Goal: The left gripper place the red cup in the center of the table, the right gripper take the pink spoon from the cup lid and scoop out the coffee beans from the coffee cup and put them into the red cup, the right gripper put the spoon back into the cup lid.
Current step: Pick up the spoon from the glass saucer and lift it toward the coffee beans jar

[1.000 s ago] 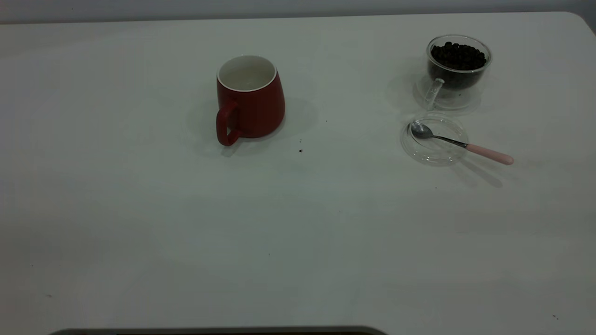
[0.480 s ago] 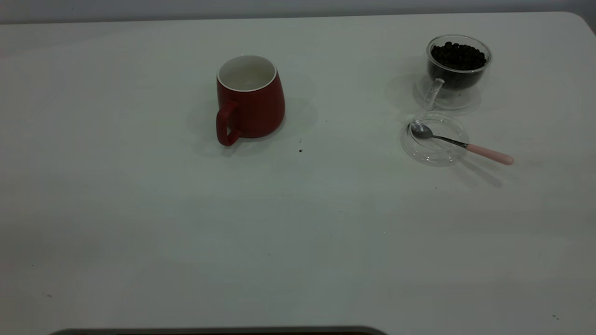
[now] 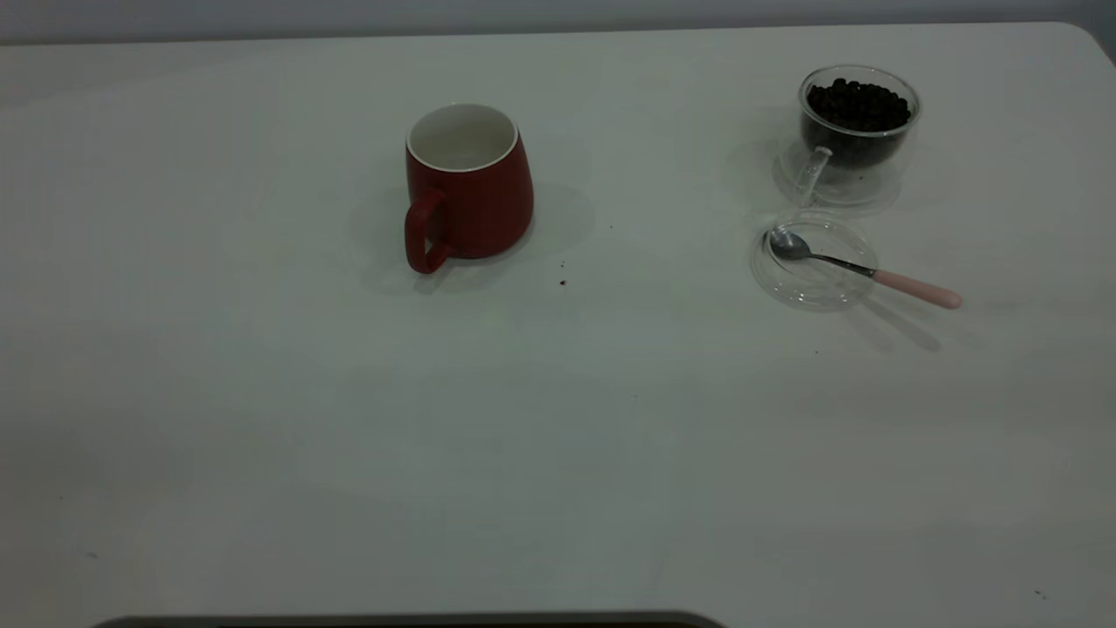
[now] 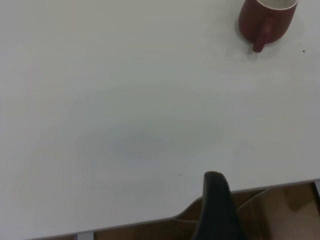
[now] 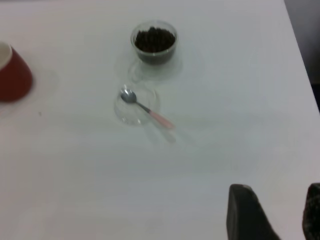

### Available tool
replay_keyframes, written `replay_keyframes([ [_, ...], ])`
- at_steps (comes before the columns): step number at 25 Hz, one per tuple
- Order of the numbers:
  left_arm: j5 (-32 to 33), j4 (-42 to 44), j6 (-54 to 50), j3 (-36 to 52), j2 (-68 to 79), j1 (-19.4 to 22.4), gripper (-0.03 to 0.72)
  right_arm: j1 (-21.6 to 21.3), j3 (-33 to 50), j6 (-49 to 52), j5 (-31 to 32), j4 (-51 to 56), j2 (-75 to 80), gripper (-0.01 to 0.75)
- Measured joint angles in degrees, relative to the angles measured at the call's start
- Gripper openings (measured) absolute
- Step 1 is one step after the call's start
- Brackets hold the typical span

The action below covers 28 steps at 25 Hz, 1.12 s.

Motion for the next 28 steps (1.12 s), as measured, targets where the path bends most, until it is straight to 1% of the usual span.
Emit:
replay_keyframes([
  [3,0.00,0.00,0.00,0.00,0.00,0.00,0.569,0.00,-1.67,5.13,-0.90,-0.18,4.32,0.333],
  [5,0.00,0.00,0.00,0.00,0.00,0.00,0.569,0.00,-2.80,6.73,-2.23,-0.18,8.48,0.348],
  [7,0.00,0.00,0.00,0.00,0.00,0.00,0.569,0.00,-3.92,7.22,-5.14,0.00,13.58,0.363],
  [12,0.00,0.00,0.00,0.00,0.00,0.00,0.569,0.00,-4.79,5.52,-15.12,2.75,29.79,0.391],
  [19,0.00,0.00,0.00,0.00,0.00,0.00,0.569,0.00,-4.79,-1.31,-26.88,16.21,49.86,0.392],
  [22,0.00,0.00,0.00,0.00,0.00,0.00,0.569,0.00,-5.59,-6.06,-29.18,23.68,57.97,0.370],
  [28,0.00,0.00,0.00,0.00,0.00,0.00,0.569,0.00,-9.16,-18.47,-30.26,40.28,73.11,0.355],
])
